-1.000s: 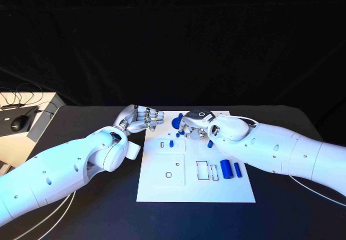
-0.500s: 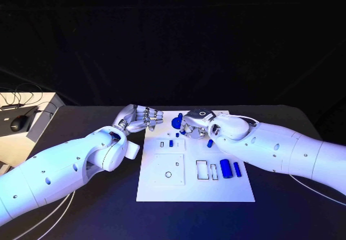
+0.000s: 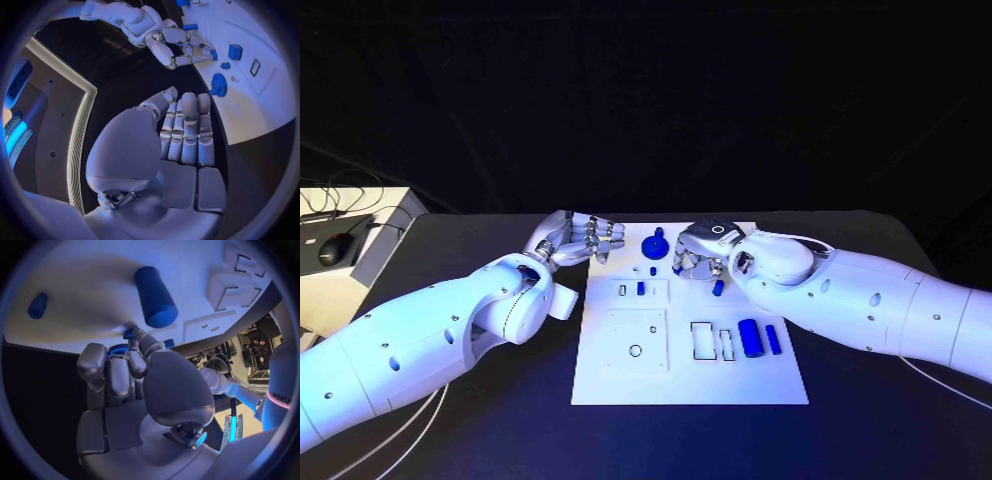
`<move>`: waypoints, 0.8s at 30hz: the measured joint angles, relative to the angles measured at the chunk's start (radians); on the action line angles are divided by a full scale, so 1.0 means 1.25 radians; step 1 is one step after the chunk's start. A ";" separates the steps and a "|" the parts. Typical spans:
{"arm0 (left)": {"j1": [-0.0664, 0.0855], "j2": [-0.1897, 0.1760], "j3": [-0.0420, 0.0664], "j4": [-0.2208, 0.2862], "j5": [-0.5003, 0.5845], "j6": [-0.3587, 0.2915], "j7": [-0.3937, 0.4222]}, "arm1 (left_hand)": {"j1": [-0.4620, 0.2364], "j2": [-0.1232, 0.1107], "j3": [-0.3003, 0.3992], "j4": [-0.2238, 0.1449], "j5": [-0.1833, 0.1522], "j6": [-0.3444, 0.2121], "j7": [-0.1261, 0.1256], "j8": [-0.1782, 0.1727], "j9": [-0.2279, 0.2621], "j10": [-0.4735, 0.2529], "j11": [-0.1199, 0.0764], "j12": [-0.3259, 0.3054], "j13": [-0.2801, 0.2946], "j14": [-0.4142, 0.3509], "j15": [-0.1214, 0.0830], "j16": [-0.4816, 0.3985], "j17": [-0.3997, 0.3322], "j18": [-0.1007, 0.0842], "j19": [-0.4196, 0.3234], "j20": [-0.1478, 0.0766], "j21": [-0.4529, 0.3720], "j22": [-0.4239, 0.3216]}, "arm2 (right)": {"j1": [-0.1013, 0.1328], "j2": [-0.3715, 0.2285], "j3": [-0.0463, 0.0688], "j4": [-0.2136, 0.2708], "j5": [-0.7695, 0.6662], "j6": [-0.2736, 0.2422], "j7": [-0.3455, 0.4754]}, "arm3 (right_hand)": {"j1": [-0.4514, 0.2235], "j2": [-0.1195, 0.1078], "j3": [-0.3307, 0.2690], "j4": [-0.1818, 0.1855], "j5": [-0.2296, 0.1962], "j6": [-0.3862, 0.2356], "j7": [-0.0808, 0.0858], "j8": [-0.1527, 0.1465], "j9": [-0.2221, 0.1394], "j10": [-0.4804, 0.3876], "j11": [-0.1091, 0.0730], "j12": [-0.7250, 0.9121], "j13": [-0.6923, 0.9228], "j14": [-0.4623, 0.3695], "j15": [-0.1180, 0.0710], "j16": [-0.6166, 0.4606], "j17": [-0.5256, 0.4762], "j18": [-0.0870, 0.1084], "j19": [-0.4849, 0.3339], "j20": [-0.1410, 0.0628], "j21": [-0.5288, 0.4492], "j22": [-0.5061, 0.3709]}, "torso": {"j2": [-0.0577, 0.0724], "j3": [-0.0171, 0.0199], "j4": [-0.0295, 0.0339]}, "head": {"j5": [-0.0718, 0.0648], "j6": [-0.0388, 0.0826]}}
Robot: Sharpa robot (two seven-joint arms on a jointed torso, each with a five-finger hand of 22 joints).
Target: Assemble the parts on the task board
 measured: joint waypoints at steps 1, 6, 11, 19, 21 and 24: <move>0.000 0.000 0.000 0.000 0.000 0.000 0.000 | 0.000 0.000 0.000 0.000 0.000 0.000 0.000 0.000 0.000 0.000 0.000 0.000 0.000 0.000 0.000 0.000 0.000 0.000 0.000 0.000 0.000 0.000 | -0.001 -0.004 0.000 0.006 0.000 0.000 -0.004 | -0.002 -0.006 0.001 0.007 -0.003 0.003 -0.002 0.000 0.000 0.001 -0.001 -0.001 0.000 -0.001 -0.001 0.000 0.000 0.000 0.000 0.000 0.000 0.000 | 0.000 0.0001 0.0002 | 0.000 0.000; 0.000 0.000 0.000 -0.002 0.000 0.000 -0.001 | 0.000 0.000 0.000 0.000 0.000 0.000 0.000 0.000 0.000 0.000 0.000 0.000 0.000 0.000 0.000 0.000 0.000 0.000 0.000 0.000 0.000 0.000 | -0.006 -0.023 -0.001 0.042 0.000 -0.002 -0.023 | -0.008 -0.012 0.001 0.027 -0.015 0.008 -0.006 0.000 0.001 0.004 -0.005 -0.002 0.006 0.002 -0.004 0.000 0.000 0.000 0.003 -0.003 0.004 0.000 | 0.000 0.0001 0.0002 | -0.001 0.002; 0.000 0.001 0.000 -0.003 0.000 0.001 -0.002 | 0.000 0.000 0.000 0.000 0.000 0.000 0.000 0.000 0.000 -0.003 0.003 0.000 0.000 0.000 0.000 0.000 -0.002 0.000 0.000 0.000 0.000 0.002 | -0.010 -0.037 -0.003 0.065 -0.001 -0.020 -0.038 | -0.009 -0.032 0.009 0.043 -0.018 -0.015 0.013 0.004 0.018 0.008 0.000 -0.005 0.008 0.002 -0.004 0.000 -0.001 0.000 0.003 -0.003 0.004 0.000 | 0.000 0.0002 0.0005 | -0.003 0.003; 0.000 0.003 0.000 -0.006 0.000 0.001 -0.003 | 0.000 0.000 0.000 0.000 0.000 0.000 0.000 0.000 0.000 -0.003 0.003 0.000 0.000 0.000 0.000 0.000 -0.003 -0.001 0.000 0.000 0.000 0.003 | -0.011 -0.056 -0.003 0.074 -0.001 -0.071 -0.050 | 0.000 -0.077 0.032 0.067 -0.023 -0.068 0.038 0.001 0.000 0.001 0.013 -0.016 0.001 0.002 0.002 0.000 -0.001 0.000 0.000 0.003 0.001 0.000 | 0.000 -0.0015 0.0017 | -0.005 0.005; 0.000 0.003 0.000 -0.006 0.000 0.001 -0.003 | 0.000 0.000 0.000 0.000 0.000 0.000 0.000 0.000 0.000 -0.003 0.003 0.000 0.000 0.000 0.000 0.000 -0.003 -0.001 0.000 0.000 0.000 0.003 | -0.010 -0.059 -0.002 0.072 -0.001 -0.075 -0.051 | 0.003 -0.079 0.032 0.073 -0.025 -0.070 0.037 0.001 0.000 -0.001 0.014 -0.016 0.000 0.001 0.002 0.000 -0.001 0.000 0.001 0.005 -0.002 0.000 | 0.000 -0.0015 0.0019 | -0.005 0.005; 0.000 0.002 0.000 -0.006 0.000 0.001 -0.003 | 0.000 0.000 0.000 0.000 0.000 0.000 0.000 0.000 0.000 -0.003 0.003 0.000 0.000 0.000 0.000 0.000 -0.003 -0.001 0.000 0.000 0.000 0.003 | -0.010 -0.061 -0.002 0.066 -0.001 -0.075 -0.049 | 0.011 -0.088 0.032 0.073 -0.025 -0.079 0.041 0.001 -0.001 -0.004 0.017 -0.021 -0.003 -0.001 0.005 0.000 -0.001 0.000 -0.003 0.009 -0.008 0.000 | 0.001 -0.0015 0.0019 | -0.005 0.004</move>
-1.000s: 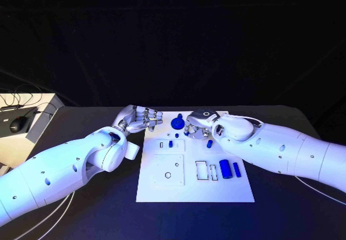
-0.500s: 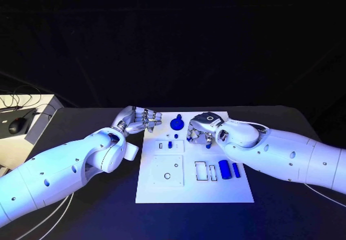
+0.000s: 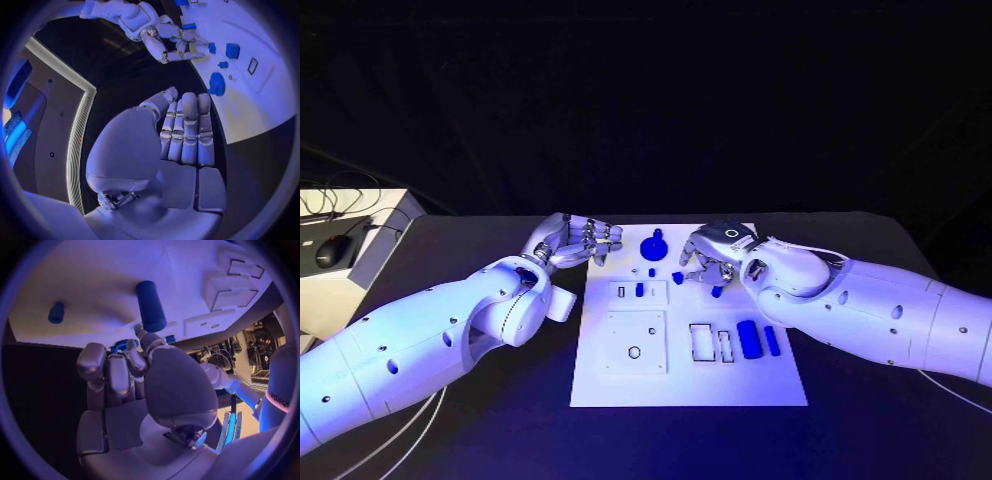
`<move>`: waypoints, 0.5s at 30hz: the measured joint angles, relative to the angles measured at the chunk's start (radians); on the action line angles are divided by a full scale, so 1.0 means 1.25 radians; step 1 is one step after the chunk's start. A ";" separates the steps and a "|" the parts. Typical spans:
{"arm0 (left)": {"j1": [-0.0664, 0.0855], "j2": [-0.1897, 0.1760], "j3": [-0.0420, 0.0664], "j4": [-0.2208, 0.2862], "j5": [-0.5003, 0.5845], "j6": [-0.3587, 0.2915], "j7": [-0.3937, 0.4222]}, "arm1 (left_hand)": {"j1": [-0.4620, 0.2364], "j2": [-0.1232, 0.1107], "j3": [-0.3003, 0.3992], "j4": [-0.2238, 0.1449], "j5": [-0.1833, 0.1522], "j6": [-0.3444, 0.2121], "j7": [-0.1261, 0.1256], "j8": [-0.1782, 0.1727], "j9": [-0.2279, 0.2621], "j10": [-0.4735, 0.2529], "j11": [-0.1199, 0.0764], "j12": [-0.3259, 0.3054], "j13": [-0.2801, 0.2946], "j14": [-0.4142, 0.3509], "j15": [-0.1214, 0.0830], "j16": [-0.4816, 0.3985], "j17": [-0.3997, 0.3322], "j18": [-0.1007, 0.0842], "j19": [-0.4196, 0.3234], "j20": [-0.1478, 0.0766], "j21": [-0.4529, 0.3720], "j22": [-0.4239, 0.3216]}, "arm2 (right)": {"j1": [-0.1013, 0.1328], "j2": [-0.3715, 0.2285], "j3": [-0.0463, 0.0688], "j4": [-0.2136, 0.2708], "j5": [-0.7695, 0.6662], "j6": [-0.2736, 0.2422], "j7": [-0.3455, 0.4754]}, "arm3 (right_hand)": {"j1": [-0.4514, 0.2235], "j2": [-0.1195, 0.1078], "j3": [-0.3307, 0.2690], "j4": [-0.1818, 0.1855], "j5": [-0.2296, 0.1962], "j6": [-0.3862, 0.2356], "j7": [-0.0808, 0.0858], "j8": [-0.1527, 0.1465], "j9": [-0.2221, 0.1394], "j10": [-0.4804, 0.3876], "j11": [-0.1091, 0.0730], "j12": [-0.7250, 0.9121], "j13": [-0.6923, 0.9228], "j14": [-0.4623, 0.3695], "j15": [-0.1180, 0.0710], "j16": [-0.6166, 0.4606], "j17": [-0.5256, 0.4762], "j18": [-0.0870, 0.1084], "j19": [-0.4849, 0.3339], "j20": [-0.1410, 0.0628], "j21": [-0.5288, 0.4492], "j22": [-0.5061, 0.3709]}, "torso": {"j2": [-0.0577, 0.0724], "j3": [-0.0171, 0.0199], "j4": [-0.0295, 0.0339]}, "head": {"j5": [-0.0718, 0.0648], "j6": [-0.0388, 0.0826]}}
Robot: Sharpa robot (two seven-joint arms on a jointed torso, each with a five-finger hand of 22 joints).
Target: Assemble the parts on the task board
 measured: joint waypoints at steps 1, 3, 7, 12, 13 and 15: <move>0.000 0.000 0.000 0.000 0.000 0.000 0.000 | 0.000 0.000 0.000 0.000 0.000 0.000 0.000 0.000 0.000 0.000 0.000 0.000 0.000 0.000 0.000 0.000 0.000 0.000 0.000 0.000 0.000 0.000 | 0.000 0.000 0.000 -0.002 0.000 0.000 0.001 | 0.007 -0.007 0.002 -0.002 0.000 -0.006 0.001 0.000 -0.001 -0.003 0.003 -0.005 -0.002 0.000 0.000 0.000 0.000 0.000 -0.001 0.001 -0.007 0.000 | 0.000 -0.0002 0.0000 | 0.000 0.000; 0.000 0.000 0.000 0.000 0.000 0.000 0.000 | 0.000 0.000 0.000 0.000 0.000 0.000 0.000 0.000 0.000 0.000 0.000 0.000 0.000 0.000 0.000 0.000 0.000 0.000 0.000 0.000 0.000 0.000 | 0.001 0.000 0.000 -0.005 0.000 0.002 0.006 | 0.016 -0.016 0.005 -0.013 0.000 -0.021 0.002 0.000 -0.003 -0.006 0.006 -0.011 -0.005 0.002 0.002 0.000 0.000 0.000 -0.003 0.003 -0.018 0.000 | 0.000 -0.0005 0.0000 | 0.000 -0.001; 0.000 0.000 0.000 0.000 0.000 0.000 -0.001 | 0.000 0.000 0.000 0.000 0.000 0.000 0.000 0.000 0.000 0.000 0.000 0.000 0.000 0.000 0.000 0.000 0.000 0.000 0.000 0.000 0.000 0.000 | 0.002 0.003 0.000 -0.010 -0.003 0.006 0.017 | 0.049 -0.015 0.021 -0.051 0.025 -0.059 -0.009 0.000 -0.004 -0.010 0.001 -0.020 -0.011 0.001 0.001 0.000 0.001 0.000 -0.011 0.001 -0.034 0.000 | 0.001 -0.0008 0.0009 | 0.000 -0.003; 0.000 0.000 0.000 0.000 0.000 0.001 -0.001 | 0.000 0.000 0.000 0.000 0.000 0.000 0.000 0.000 0.000 0.000 0.000 0.000 0.000 0.000 0.000 0.000 0.000 0.000 0.000 0.000 0.000 0.000 | 0.005 0.015 0.000 -0.017 -0.013 0.012 0.036 | 0.057 -0.008 0.055 -0.107 0.034 -0.069 -0.034 0.000 -0.004 -0.017 -0.021 -0.020 -0.015 0.000 -0.015 -0.003 0.003 0.000 -0.022 -0.010 -0.037 0.000 | 0.001 -0.0012 0.0019 | 0.001 -0.004; 0.000 0.000 0.000 0.000 0.001 0.001 -0.002 | 0.000 0.000 0.000 0.000 0.000 0.000 0.000 0.000 0.000 0.000 0.000 0.000 0.000 0.000 0.000 0.000 0.000 0.000 0.000 0.000 0.000 0.000 | 0.006 0.020 0.000 -0.020 -0.016 0.014 0.040 | 0.057 -0.008 0.060 -0.116 0.034 -0.069 -0.037 0.000 -0.004 -0.017 -0.021 -0.020 -0.016 0.000 -0.015 -0.003 0.004 0.000 -0.022 -0.010 -0.037 0.000 | 0.001 -0.0014 0.0019 | 0.001 -0.004; 0.000 -0.001 0.000 0.000 0.001 0.001 -0.002 | 0.000 0.000 0.000 0.000 0.000 0.000 0.000 0.000 0.000 0.000 0.000 0.000 0.000 0.000 0.000 0.000 0.000 0.000 0.000 0.000 0.000 0.000 | 0.007 0.026 0.000 -0.026 -0.022 0.016 0.046 | 0.055 -0.006 0.066 -0.127 0.034 -0.069 -0.039 0.000 -0.004 -0.014 -0.024 -0.020 -0.017 0.000 -0.015 -0.003 0.005 0.000 -0.022 -0.010 -0.037 0.000 | 0.001 -0.0015 0.0019 | 0.002 -0.005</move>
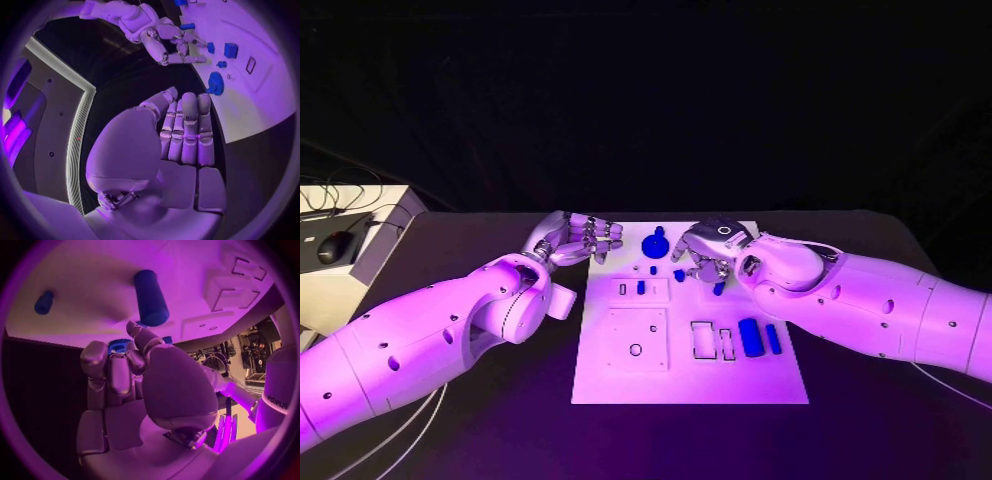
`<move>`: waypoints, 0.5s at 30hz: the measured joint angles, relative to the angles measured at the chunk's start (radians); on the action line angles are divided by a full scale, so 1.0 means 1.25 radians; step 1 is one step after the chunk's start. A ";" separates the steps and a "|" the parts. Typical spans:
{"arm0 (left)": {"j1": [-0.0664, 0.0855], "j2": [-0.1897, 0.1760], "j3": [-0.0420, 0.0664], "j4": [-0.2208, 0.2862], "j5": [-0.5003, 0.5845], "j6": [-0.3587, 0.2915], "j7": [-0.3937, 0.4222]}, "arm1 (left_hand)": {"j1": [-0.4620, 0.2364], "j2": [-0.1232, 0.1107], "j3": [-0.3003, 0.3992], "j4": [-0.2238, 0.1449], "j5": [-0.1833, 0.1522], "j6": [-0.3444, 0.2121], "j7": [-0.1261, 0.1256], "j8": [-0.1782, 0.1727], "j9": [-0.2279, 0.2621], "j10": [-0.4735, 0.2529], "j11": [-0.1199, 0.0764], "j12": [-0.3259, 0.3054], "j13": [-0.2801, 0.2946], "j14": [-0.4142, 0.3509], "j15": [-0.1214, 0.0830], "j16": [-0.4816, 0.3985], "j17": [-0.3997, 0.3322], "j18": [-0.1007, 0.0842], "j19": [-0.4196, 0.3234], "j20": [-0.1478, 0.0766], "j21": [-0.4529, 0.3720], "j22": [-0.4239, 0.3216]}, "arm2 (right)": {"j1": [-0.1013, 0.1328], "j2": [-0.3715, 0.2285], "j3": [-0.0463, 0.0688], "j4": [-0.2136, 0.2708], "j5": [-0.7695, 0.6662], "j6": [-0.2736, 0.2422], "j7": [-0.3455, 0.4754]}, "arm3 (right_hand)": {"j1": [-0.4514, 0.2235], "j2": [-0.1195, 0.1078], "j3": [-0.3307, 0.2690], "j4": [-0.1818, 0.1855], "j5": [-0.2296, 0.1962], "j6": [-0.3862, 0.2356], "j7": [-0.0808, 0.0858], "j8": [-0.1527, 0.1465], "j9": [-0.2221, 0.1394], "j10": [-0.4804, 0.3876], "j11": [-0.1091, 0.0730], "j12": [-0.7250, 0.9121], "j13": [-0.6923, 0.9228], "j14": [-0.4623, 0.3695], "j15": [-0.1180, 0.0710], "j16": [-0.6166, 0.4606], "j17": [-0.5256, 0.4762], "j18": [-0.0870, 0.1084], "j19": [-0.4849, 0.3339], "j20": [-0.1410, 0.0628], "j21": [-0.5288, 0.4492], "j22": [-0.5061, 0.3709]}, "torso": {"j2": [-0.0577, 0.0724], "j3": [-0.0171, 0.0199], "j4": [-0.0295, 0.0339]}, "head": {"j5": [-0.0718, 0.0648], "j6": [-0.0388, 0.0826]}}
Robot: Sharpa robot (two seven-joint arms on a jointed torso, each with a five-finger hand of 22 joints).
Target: Assemble the parts on the task board
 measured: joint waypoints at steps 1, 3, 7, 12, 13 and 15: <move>0.000 0.000 0.000 0.000 0.000 0.000 0.000 | 0.000 0.000 0.000 0.000 0.000 0.000 0.000 0.000 0.000 0.000 0.000 0.000 0.000 0.000 0.000 0.000 0.000 0.000 0.000 0.000 0.000 0.000 | 0.000 0.004 0.000 -0.004 -0.004 0.001 0.004 | -0.002 0.002 0.001 -0.003 0.000 0.000 0.000 0.000 0.000 0.001 -0.001 0.000 0.000 0.000 0.000 0.000 0.000 0.000 0.000 0.000 0.000 0.000 | 0.000 -0.0001 0.0000 | 0.000 0.000; 0.000 0.000 0.000 0.000 0.000 0.000 -0.001 | 0.003 0.003 0.000 0.000 0.000 0.000 0.000 0.004 0.000 0.000 0.000 0.000 0.000 0.000 0.000 0.000 -0.002 0.000 0.000 0.000 0.000 0.002 | 0.001 0.010 -0.001 -0.009 -0.009 0.004 0.009 | -0.001 0.003 0.001 -0.005 0.000 -0.004 -0.004 0.000 0.000 0.001 -0.001 0.000 -0.001 0.000 0.000 0.000 0.000 0.000 0.000 0.000 0.000 0.000 | 0.000 -0.0001 0.0000 | 0.000 -0.001; 0.000 -0.001 0.000 0.001 0.000 0.001 -0.002 | 0.003 0.003 0.000 0.000 0.000 0.000 0.000 0.004 0.000 0.000 0.000 0.000 0.000 0.000 0.000 0.000 -0.003 0.000 0.000 0.000 0.000 0.002 | 0.002 0.017 -0.002 -0.013 -0.017 0.013 0.021 | -0.001 0.003 0.003 -0.009 0.000 -0.001 -0.009 0.000 0.000 0.001 -0.006 0.000 -0.001 0.000 0.000 0.000 0.000 0.000 0.000 0.000 0.000 0.000 | 0.000 -0.0002 -0.0002 | 0.001 -0.002; 0.000 -0.003 0.000 0.001 0.000 0.002 -0.003 | 0.003 0.003 0.000 0.000 0.000 0.000 0.000 0.004 0.000 0.000 0.000 0.000 0.000 0.000 0.000 0.000 -0.002 0.000 0.000 0.000 0.000 0.002 | 0.004 0.019 -0.004 -0.013 -0.025 0.031 0.036 | 0.001 0.005 -0.001 -0.016 0.000 -0.003 -0.012 0.000 0.000 0.001 -0.007 0.000 -0.001 0.000 0.000 0.000 0.001 0.000 0.000 0.000 0.000 0.000 | 0.000 -0.0001 -0.0013 | 0.002 -0.005; 0.000 -0.004 0.000 0.001 0.000 0.002 -0.003 | 0.003 0.003 0.000 0.000 0.000 0.000 0.000 0.004 0.000 0.000 0.000 0.000 0.000 0.000 0.000 0.000 -0.002 0.000 0.000 0.000 0.000 0.002 | 0.005 0.019 -0.005 -0.012 -0.026 0.034 0.039 | 0.001 0.005 -0.001 -0.016 0.000 -0.003 -0.012 0.000 0.000 0.001 -0.007 0.000 -0.001 -0.002 -0.002 0.000 0.001 0.000 0.000 0.000 0.000 0.000 | 0.000 -0.0001 -0.0015 | 0.002 -0.006; 0.000 -0.004 0.000 0.002 0.000 0.003 -0.003 | 0.003 0.003 0.000 0.000 0.000 0.000 0.000 0.004 0.000 0.000 0.000 0.000 0.000 0.000 0.000 0.000 -0.003 0.000 0.000 0.000 0.000 0.002 | 0.006 0.019 -0.005 -0.011 -0.028 0.042 0.043 | 0.002 0.006 -0.001 -0.016 0.000 -0.003 -0.012 0.000 0.000 0.001 -0.007 0.000 -0.001 -0.003 -0.003 0.000 0.001 0.000 -0.003 0.003 0.000 0.000 | 0.000 -0.0001 -0.0015 | 0.002 -0.006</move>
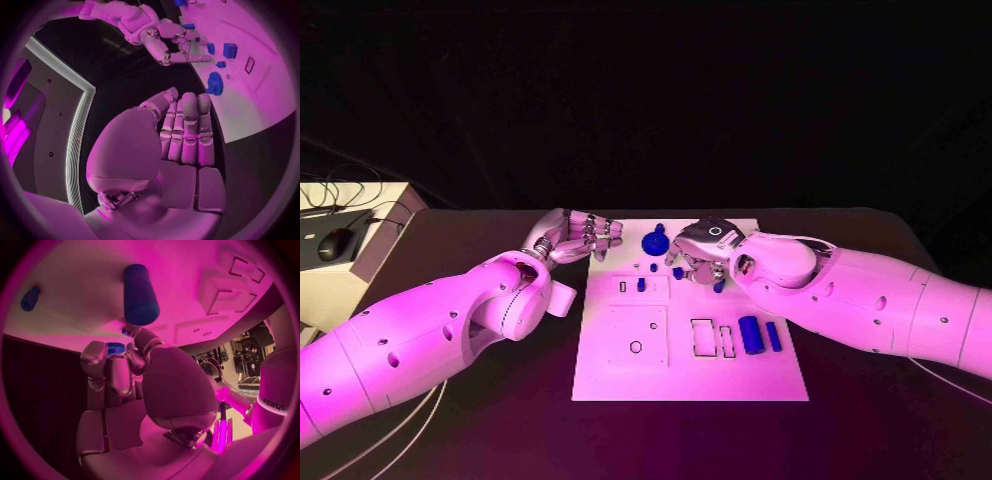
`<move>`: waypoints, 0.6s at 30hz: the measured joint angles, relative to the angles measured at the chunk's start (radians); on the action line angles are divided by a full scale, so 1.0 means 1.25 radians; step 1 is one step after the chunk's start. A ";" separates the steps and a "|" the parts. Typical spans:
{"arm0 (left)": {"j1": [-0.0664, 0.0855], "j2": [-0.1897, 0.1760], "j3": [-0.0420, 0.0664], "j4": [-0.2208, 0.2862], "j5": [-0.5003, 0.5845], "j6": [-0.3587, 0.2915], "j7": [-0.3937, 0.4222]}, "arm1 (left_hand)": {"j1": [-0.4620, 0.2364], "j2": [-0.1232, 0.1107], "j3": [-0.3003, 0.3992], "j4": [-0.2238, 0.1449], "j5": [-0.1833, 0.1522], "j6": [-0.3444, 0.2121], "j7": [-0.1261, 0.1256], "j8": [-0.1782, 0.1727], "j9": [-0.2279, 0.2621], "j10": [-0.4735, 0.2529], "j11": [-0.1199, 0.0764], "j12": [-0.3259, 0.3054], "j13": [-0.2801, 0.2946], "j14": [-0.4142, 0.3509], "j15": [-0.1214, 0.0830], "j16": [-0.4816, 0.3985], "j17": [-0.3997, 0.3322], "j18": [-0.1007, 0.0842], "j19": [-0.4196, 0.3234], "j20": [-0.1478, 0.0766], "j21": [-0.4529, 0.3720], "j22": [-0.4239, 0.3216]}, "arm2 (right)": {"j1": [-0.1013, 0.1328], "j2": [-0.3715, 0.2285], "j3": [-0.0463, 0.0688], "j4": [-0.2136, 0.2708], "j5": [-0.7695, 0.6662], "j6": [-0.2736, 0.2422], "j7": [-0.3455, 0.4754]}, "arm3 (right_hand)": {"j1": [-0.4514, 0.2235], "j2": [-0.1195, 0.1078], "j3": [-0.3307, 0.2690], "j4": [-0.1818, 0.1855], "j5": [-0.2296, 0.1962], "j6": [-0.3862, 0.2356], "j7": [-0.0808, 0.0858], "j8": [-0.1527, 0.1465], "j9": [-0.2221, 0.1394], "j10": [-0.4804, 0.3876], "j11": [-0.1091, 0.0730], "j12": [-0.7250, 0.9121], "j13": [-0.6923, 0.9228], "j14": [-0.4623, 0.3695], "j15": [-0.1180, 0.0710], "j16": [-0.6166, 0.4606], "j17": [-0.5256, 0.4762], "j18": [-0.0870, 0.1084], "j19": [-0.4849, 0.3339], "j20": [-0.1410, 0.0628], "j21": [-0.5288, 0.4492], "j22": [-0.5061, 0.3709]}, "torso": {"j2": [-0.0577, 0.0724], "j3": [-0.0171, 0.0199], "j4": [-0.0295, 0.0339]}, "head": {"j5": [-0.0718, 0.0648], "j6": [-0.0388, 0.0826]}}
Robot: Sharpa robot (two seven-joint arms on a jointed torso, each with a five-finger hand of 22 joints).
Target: Assemble the parts on the task board
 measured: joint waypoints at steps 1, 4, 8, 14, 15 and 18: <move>0.000 0.000 0.000 0.000 0.000 0.000 0.000 | 0.000 0.000 0.000 0.000 0.000 0.000 0.000 0.000 0.000 0.000 0.000 0.000 0.000 0.000 0.000 0.000 -0.001 0.000 0.000 0.000 0.000 0.000 | 0.001 0.000 0.000 0.001 -0.001 0.005 0.003 | 0.000 0.000 0.000 -0.003 0.000 0.000 0.000 0.000 0.000 0.000 0.000 0.000 -0.001 0.000 0.000 0.000 0.000 0.000 0.000 0.000 0.000 0.000 | 0.000 0.0000 -0.0001 | 0.000 -0.001; 0.000 -0.001 0.000 0.001 0.000 0.001 -0.001 | 0.000 0.000 0.000 0.000 0.000 0.000 0.000 0.000 0.000 0.000 0.000 0.000 0.000 0.000 0.000 0.000 -0.001 0.000 0.000 0.000 0.000 0.000 | 0.004 0.001 -0.001 0.001 -0.002 0.017 0.007 | 0.000 0.000 0.000 -0.007 0.002 0.000 0.000 0.000 0.000 0.000 0.000 0.000 -0.001 0.000 0.000 0.000 0.000 0.000 0.000 0.000 0.000 0.000 | 0.000 0.0002 -0.0002 | 0.000 -0.002; 0.000 -0.002 0.000 0.001 0.000 0.001 -0.002 | 0.000 0.000 0.000 0.000 0.000 0.000 0.000 0.000 0.000 0.000 0.000 0.000 0.000 0.000 0.000 0.000 -0.001 0.000 0.000 0.000 0.000 0.000 | 0.006 0.003 -0.002 0.001 -0.004 0.030 0.012 | 0.002 0.002 -0.003 -0.010 0.005 0.000 0.000 0.000 0.000 0.000 0.000 0.000 -0.001 0.000 0.000 -0.004 0.000 0.000 -0.004 0.004 -0.004 0.000 | -0.001 0.0004 -0.0001 | 0.001 -0.002; 0.000 -0.003 0.000 0.002 0.000 0.002 -0.003 | 0.000 0.000 0.000 0.000 0.000 0.000 0.000 0.000 0.000 -0.003 0.003 0.000 0.000 0.000 0.000 0.000 -0.002 -0.001 0.000 0.000 0.000 0.001 | 0.009 0.006 -0.002 0.000 -0.006 0.044 0.014 | -0.004 0.008 -0.002 -0.011 0.001 0.002 -0.002 0.000 0.000 0.000 0.000 0.001 -0.002 0.000 0.000 -0.004 0.000 0.000 -0.004 0.004 -0.004 0.000 | -0.001 0.0010 0.0001 | 0.001 -0.003; 0.000 -0.003 0.000 0.002 0.000 0.002 -0.003 | 0.000 0.000 0.000 0.000 0.000 0.000 0.000 0.000 0.000 -0.003 0.003 0.000 0.000 0.000 0.000 0.000 -0.002 -0.005 0.000 0.000 0.000 0.001 | 0.009 0.007 -0.002 -0.001 -0.006 0.046 0.014 | -0.008 0.012 -0.002 -0.011 0.001 0.003 -0.001 0.000 0.000 0.000 0.000 0.002 -0.003 0.000 0.000 -0.004 0.000 0.000 -0.007 0.007 -0.007 0.000 | -0.001 0.0010 0.0001 | 0.001 -0.003; 0.000 -0.003 0.000 0.002 0.000 0.002 -0.004 | 0.000 0.000 0.000 0.000 0.000 0.000 0.000 0.000 0.000 -0.003 0.003 0.000 0.000 0.000 0.000 0.000 -0.002 -0.005 0.000 0.000 0.000 0.001 | 0.010 0.010 -0.003 -0.003 -0.007 0.054 0.014 | -0.014 0.018 -0.002 -0.011 0.001 0.014 0.010 0.000 0.000 -0.003 0.003 0.003 -0.004 0.000 0.000 -0.004 0.000 0.000 -0.009 0.009 -0.012 0.000 | -0.001 0.0009 0.0001 | 0.001 -0.003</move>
